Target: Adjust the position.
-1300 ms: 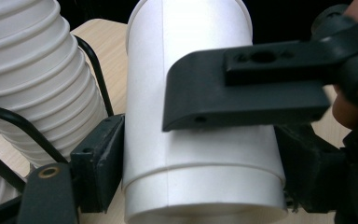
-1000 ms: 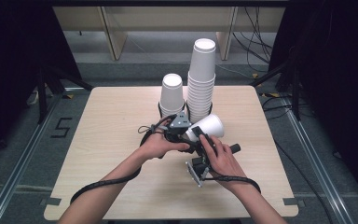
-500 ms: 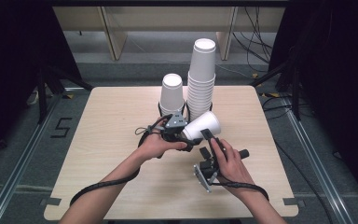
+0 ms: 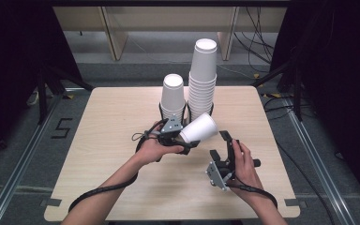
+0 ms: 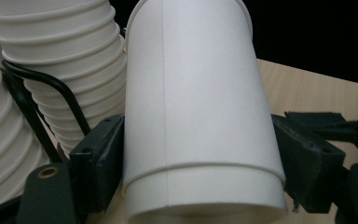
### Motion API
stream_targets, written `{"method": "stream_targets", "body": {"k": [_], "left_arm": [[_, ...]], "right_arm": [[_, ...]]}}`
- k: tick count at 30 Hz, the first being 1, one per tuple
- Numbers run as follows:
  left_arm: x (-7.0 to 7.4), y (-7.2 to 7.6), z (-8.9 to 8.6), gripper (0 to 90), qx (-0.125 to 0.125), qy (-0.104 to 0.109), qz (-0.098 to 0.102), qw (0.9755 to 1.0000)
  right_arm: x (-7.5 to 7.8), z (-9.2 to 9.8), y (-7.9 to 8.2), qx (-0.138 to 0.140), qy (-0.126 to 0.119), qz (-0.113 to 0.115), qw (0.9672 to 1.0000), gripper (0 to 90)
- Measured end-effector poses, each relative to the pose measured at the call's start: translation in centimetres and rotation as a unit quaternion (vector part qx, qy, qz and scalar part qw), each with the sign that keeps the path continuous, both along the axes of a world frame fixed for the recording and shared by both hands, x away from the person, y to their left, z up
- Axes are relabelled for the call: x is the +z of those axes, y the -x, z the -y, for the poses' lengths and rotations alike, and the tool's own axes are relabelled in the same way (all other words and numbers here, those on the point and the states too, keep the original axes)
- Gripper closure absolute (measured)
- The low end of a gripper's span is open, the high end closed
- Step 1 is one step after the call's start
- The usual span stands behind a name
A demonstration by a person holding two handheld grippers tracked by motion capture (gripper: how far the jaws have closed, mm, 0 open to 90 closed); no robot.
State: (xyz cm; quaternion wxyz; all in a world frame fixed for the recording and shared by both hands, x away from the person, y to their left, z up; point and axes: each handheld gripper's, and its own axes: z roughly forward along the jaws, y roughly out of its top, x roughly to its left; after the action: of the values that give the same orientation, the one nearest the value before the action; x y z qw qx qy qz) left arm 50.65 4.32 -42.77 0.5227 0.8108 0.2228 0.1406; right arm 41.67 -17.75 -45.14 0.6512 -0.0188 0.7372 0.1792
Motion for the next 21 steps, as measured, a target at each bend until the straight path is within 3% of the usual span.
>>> {"method": "stream_targets", "body": {"k": [2,3,4,6,7,11,13,14,15,17,18,19,20,21], "left_arm": [[-0.1,0.0,-0.1,23.1,0.002,0.003,-0.001,1.0000],[0.0,0.0,-0.2,23.1,0.002,0.003,0.000,1.0000],[0.0,-0.1,-0.2,23.0,0.002,0.004,-0.002,1.0000],[0.0,-0.1,-0.2,23.1,0.003,0.005,-0.002,1.0000],[-0.1,-0.1,-0.2,23.0,0.004,0.006,-0.003,1.0000],[-0.2,-0.1,-0.1,23.0,0.001,0.006,-0.006,1.0000],[-0.2,-0.1,-0.1,23.0,0.003,0.004,-0.008,1.0000],[-0.2,-0.2,-0.1,23.0,0.003,0.004,-0.009,0.9999],[-0.2,-0.2,-0.2,23.0,0.004,0.004,-0.010,0.9999],[-0.2,-0.2,-0.2,23.0,0.006,0.004,-0.010,0.9999],[-0.2,-0.3,-0.2,23.0,0.005,0.003,-0.010,0.9999],[-0.2,-0.3,-0.2,23.0,0.006,0.002,-0.010,0.9999],[-0.2,-0.3,-0.2,23.0,0.006,0.003,-0.010,0.9999],[-0.1,-0.3,-0.2,23.0,0.005,0.003,-0.009,0.9999]], "right_arm": [[0.0,0.3,-0.1,-0.008,-0.037,-0.012,0.9992,5.0],[0.0,0.3,-0.1,-0.013,-0.043,-0.018,0.9988,5.0],[0.2,0.4,-0.3,-0.009,-0.034,-0.011,0.9993,5.0],[0.1,0.5,-0.3,-0.014,-0.057,-0.024,0.9980,5.1],[0.1,0.5,-0.3,-0.017,-0.082,-0.043,0.9956,5.1],[-0.2,0.6,-0.4,-0.023,-0.139,-0.081,0.9867,5.5],[-0.1,0.7,-0.5,-0.022,-0.180,-0.103,0.9780,5.9],[-0.1,0.7,-0.6,-0.022,-0.211,-0.116,0.9703,6.1],[0.0,0.8,-0.6,-0.023,-0.244,-0.135,0.9601,6.1],[0.2,1.1,-0.7,-0.025,-0.307,-0.162,0.9374,6.3],[0.2,1.1,-0.7,-0.029,-0.339,-0.177,0.9235,6.3],[0.4,1.3,-0.9,-0.027,-0.357,-0.183,0.9156,6.3],[0.4,1.5,-1.1,-0.022,-0.380,-0.193,0.9042,6.3],[0.4,1.5,-1.0,-0.025,-0.407,-0.206,0.8892,6.2]]}}
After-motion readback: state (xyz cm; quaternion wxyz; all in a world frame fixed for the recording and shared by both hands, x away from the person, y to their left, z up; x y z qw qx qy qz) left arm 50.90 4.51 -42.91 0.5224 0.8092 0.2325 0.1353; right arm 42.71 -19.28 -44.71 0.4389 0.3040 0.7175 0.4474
